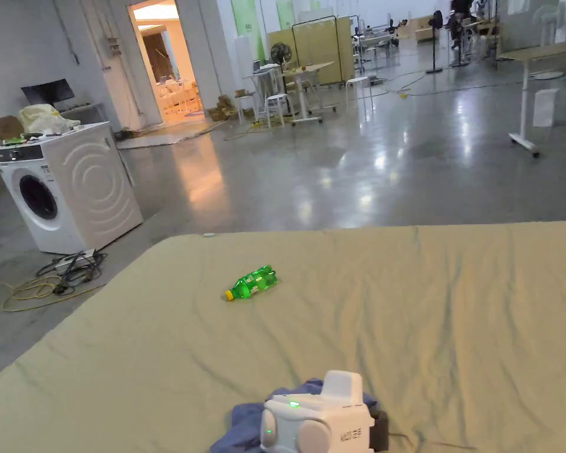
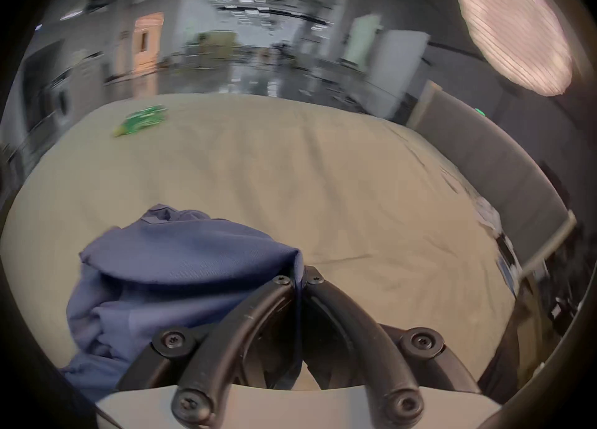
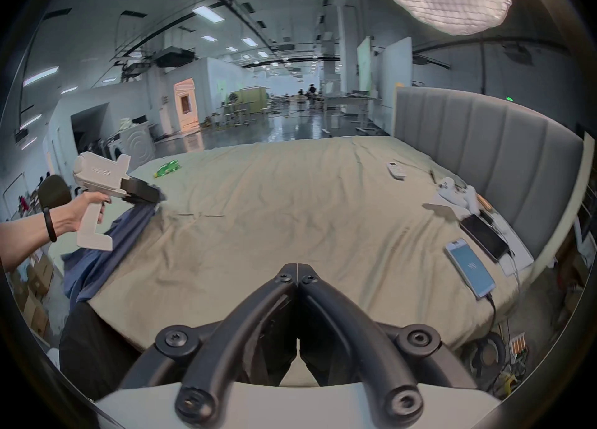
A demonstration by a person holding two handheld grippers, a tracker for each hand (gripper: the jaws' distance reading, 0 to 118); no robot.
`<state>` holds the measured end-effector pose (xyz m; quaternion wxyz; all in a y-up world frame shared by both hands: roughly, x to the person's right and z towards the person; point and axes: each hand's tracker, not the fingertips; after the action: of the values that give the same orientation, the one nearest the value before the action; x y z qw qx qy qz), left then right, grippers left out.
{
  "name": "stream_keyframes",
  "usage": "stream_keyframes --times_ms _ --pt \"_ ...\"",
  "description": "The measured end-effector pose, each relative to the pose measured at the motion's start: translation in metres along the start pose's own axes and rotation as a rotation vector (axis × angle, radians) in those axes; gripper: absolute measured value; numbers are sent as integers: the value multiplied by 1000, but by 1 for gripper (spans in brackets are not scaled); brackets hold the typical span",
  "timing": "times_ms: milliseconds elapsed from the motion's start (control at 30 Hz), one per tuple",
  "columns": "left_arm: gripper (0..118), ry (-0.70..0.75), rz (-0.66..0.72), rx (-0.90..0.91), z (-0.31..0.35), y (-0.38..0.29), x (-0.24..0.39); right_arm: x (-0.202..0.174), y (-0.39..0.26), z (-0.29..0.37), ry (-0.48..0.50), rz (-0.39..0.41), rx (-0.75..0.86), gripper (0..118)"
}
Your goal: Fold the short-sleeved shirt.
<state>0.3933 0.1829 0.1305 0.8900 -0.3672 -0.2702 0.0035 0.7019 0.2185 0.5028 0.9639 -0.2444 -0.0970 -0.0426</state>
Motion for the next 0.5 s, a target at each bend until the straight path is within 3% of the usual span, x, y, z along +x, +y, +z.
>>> stream_keyframes --times_ms 167,300,400,500 --pt "3 -356 -192 -121 -50 -33 178 32 -13 28 -107 -28 -9 0" --pt "3 -554 -352 -265 -42 -102 289 51 -24 46 -167 -69 -13 0" --pt "3 -618 -501 -315 -31 -150 331 59 -29 55 -185 -155 -26 0" --pt "7 -511 -594 -282 -23 -166 334 61 -32 56 -165 -176 -19 0"
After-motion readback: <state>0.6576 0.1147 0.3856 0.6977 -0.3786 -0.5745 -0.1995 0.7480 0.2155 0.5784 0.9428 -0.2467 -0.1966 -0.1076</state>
